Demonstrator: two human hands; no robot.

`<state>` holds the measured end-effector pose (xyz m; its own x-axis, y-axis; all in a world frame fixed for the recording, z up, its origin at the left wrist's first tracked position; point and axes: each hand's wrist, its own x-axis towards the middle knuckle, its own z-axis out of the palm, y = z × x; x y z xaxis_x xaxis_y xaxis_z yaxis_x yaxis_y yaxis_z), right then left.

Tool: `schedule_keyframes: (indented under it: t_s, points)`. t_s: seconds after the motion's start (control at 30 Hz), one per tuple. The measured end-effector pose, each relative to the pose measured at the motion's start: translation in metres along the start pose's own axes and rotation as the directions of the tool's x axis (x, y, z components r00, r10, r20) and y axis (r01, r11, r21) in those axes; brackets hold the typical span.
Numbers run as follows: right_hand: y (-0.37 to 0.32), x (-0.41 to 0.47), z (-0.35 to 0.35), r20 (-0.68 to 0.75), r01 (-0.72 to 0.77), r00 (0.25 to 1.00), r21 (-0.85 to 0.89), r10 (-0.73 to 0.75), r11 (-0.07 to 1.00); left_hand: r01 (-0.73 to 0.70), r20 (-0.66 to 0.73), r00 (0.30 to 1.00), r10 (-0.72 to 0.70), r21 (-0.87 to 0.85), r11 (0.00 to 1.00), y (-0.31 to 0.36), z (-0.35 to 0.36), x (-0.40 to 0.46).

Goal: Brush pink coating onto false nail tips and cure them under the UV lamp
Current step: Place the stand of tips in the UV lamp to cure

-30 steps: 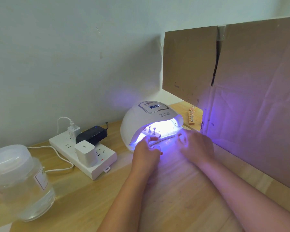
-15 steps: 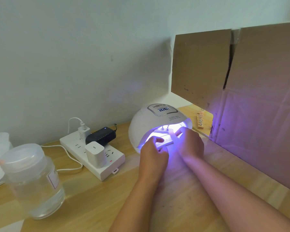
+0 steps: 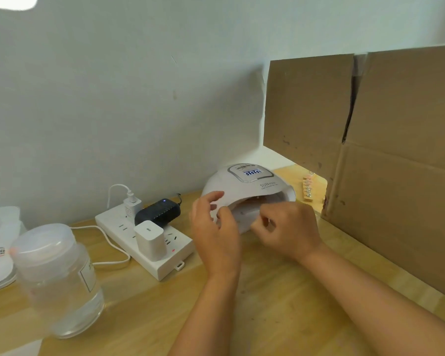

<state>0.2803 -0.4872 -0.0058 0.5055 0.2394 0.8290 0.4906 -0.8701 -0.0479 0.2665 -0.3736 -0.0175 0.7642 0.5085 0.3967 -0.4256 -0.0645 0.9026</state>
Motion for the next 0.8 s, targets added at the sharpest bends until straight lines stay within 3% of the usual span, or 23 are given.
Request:
schedule_keyframes:
  t_s: [0.03, 0.1, 0.17, 0.23, 0.37, 0.67, 0.73, 0.8]
  points:
    - [-0.002, 0.007, -0.004, -0.062, 0.053, 0.997, 0.016, -0.052, 0.998, 0.015, 0.003, 1.000, -0.015, 0.030, 0.999, -0.002, 0.000, 0.001]
    - [0.000, 0.031, -0.004, -0.034, -0.080, 0.996, 0.034, 0.081, 0.996, 0.062, 0.031, 0.997, -0.065, 0.095, 0.994, -0.008, 0.000, 0.002]
    - [0.004, 0.057, -0.001, 0.178, -0.283, 0.943, -0.020, 0.282, 0.959, 0.135, 0.077, 0.986, -0.145, 0.121, 0.983, -0.012, 0.000, 0.003]
    - [0.012, 0.073, 0.007, 0.410, -0.357, 0.831, -0.123, 0.375, 0.926, 0.185, 0.121, 0.972, -0.203, 0.147, 0.972, -0.013, 0.000, 0.004]
    - [0.011, 0.081, 0.015, 0.523, -0.344, 0.742, -0.240, 0.419, 0.908, 0.184, 0.137, 0.968, -0.208, 0.171, 0.968, -0.013, -0.002, 0.003]
    - [0.000, 0.092, 0.011, 0.574, -0.322, 0.671, -0.345, 0.470, 0.882, 0.159, 0.205, 0.957, -0.204, 0.216, 0.963, -0.014, -0.009, -0.002]
    - [-0.011, 0.089, 0.005, 0.516, -0.432, 0.669, -0.316, 0.535, 0.845, 0.145, 0.207, 0.958, -0.197, 0.242, 0.959, -0.012, -0.010, -0.004]
    - [-0.030, 0.082, -0.002, 0.369, -0.617, 0.710, -0.087, 0.600, 0.782, 0.133, 0.202, 0.962, -0.185, 0.245, 0.960, -0.010, -0.012, -0.007]
